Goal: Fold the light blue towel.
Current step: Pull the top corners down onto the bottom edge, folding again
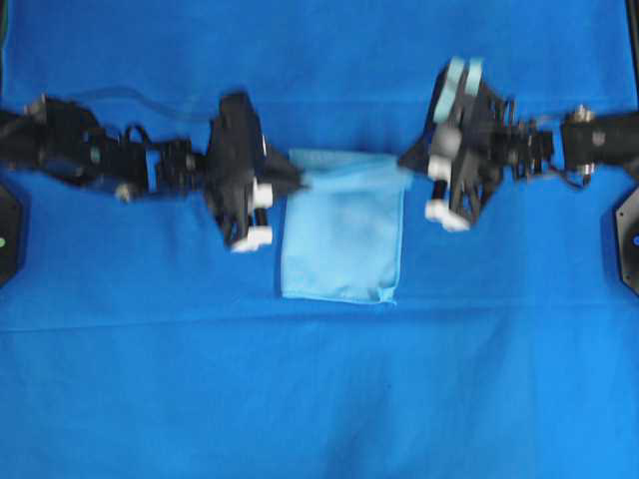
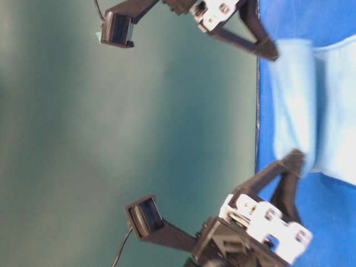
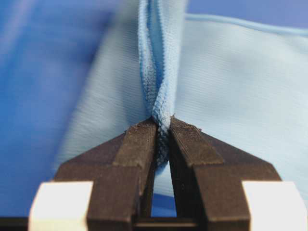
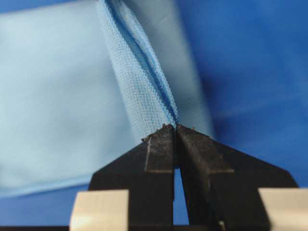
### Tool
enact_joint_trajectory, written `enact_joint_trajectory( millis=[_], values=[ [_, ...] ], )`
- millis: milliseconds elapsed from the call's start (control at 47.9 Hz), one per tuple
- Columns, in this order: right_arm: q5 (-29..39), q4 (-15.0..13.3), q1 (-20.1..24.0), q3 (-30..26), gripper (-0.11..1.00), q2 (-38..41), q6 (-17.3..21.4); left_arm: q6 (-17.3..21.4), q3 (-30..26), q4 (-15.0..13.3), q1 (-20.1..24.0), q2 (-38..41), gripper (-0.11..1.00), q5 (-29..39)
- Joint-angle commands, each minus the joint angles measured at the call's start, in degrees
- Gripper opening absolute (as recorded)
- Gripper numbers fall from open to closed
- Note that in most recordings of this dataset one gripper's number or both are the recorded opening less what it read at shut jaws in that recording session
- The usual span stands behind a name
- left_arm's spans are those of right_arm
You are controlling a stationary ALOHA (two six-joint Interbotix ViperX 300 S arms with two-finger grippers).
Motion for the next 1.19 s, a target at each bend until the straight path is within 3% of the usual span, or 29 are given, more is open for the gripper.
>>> enact_joint_trajectory(
  millis=[0, 334, 585, 815, 919, 1065, 1107, 1170],
  values=[
    [1.0, 2.0, 3.2, -0.4, 0.04, -1.1, 0.0, -0.4, -0.2, -0.1, -3.0, -1.6, 0.06, 0.4],
    [1.1, 7.6, 10.3, -0.7, 0.04, 1.0, 0.0, -1.2, -0.1, -0.4, -10.5, -1.1, 0.06, 2.6],
    [-0.8, 10.4, 11.3, -1.7, 0.04, 5.1, 0.0, -1.2, 0.2, -0.4, -11.1, -0.7, 0.05, 5.3],
    [-1.5, 10.9, 11.3, -3.1, 0.04, 8.0, 0.0, -1.2, -0.5, -0.4, -10.5, 1.6, 0.06, 5.3],
    [-1.6, 11.1, 11.5, -3.3, 0.04, 8.3, 0.0, -1.3, -0.6, -0.4, -10.5, 1.9, 0.17, 5.4],
    [-2.4, 11.2, 12.5, -3.4, 0.05, 8.3, -0.1, -1.2, -0.4, -0.4, -10.5, 1.8, 0.43, 5.4],
    [-2.7, 11.2, 12.8, -3.4, 0.12, 8.3, -0.1, -1.2, -0.4, -0.4, -10.6, 1.8, 0.50, 5.4],
    [-3.0, 11.2, 13.5, -3.7, 0.31, 8.3, -0.1, -1.1, -0.3, -0.4, -10.5, 1.6, 0.51, 5.4]
  ],
)
